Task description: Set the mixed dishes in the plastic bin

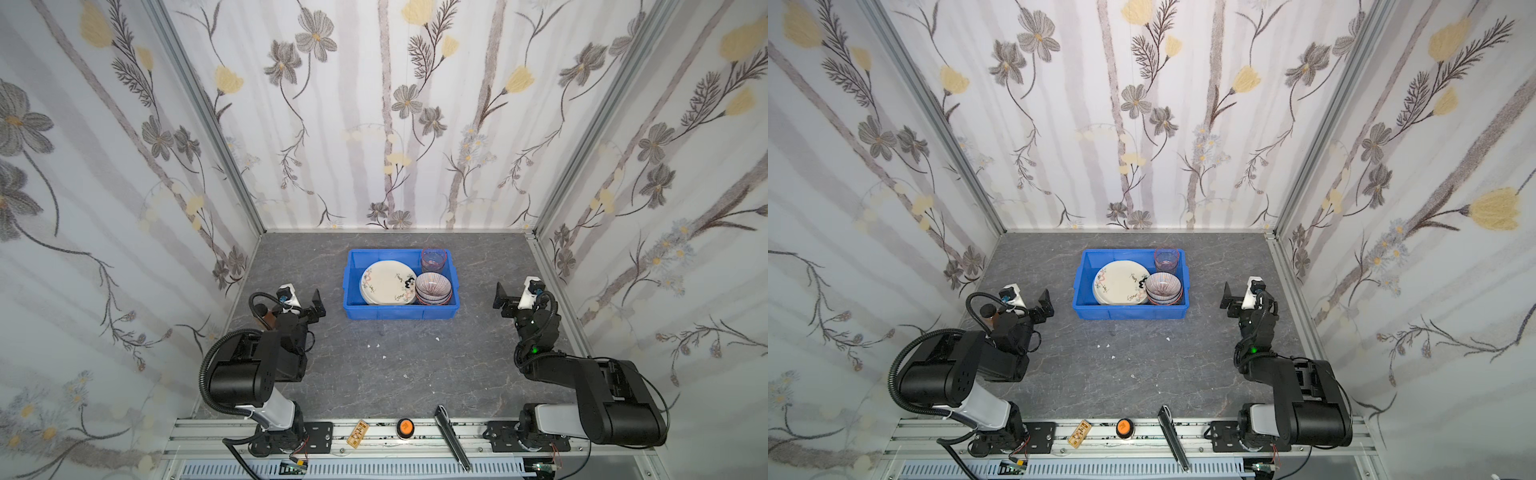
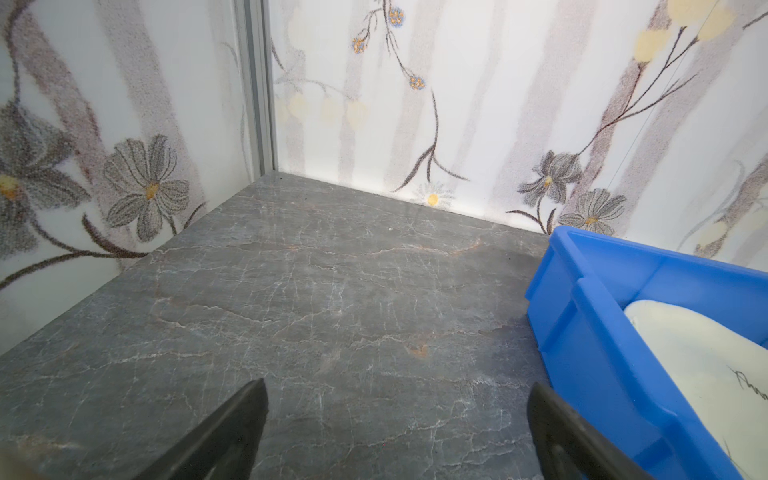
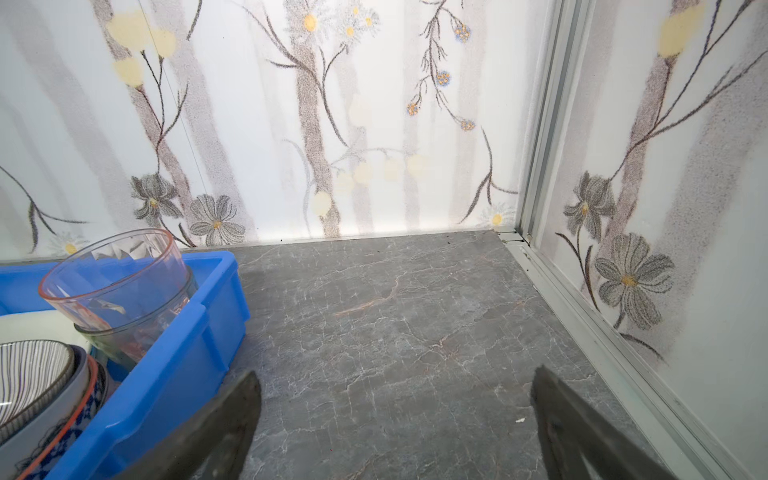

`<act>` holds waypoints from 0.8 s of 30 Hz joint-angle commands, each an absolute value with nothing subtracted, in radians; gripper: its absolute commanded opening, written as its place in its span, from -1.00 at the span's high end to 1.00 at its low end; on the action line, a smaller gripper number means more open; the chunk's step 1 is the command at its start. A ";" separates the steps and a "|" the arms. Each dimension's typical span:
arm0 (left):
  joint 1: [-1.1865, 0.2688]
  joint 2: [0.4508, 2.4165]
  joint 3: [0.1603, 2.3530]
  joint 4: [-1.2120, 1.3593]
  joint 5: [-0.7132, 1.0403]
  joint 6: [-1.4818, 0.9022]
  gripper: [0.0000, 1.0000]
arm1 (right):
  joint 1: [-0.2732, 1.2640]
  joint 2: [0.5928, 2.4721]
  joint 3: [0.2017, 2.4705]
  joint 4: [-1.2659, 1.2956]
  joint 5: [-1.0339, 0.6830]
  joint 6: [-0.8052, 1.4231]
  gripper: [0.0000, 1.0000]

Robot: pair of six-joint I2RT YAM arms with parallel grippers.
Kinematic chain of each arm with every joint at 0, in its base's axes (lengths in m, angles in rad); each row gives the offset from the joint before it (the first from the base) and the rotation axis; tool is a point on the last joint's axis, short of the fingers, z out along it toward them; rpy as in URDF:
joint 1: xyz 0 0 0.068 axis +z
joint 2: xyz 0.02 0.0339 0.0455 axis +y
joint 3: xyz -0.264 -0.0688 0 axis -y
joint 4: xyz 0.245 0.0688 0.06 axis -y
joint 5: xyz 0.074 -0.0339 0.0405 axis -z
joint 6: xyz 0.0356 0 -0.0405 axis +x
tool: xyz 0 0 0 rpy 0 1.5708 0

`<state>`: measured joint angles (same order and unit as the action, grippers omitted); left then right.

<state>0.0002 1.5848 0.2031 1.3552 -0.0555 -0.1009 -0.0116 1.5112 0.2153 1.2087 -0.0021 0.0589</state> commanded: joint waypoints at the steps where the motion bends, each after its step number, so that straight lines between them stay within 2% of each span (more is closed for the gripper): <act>1: 0.002 1.585 0.232 1.352 -0.021 -0.074 -1.00 | -0.011 1.516 0.223 1.273 -0.029 0.036 -0.99; 24: -0.012 1.586 0.236 1.345 -0.038 -0.061 -1.00 | -0.011 1.509 0.213 1.288 -0.037 0.033 -0.99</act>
<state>-0.0120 1.5845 0.2295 1.3270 -0.0406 -0.0669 -0.0116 1.5116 0.2123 1.2301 -0.0277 0.0509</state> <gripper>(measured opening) 0.997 0.996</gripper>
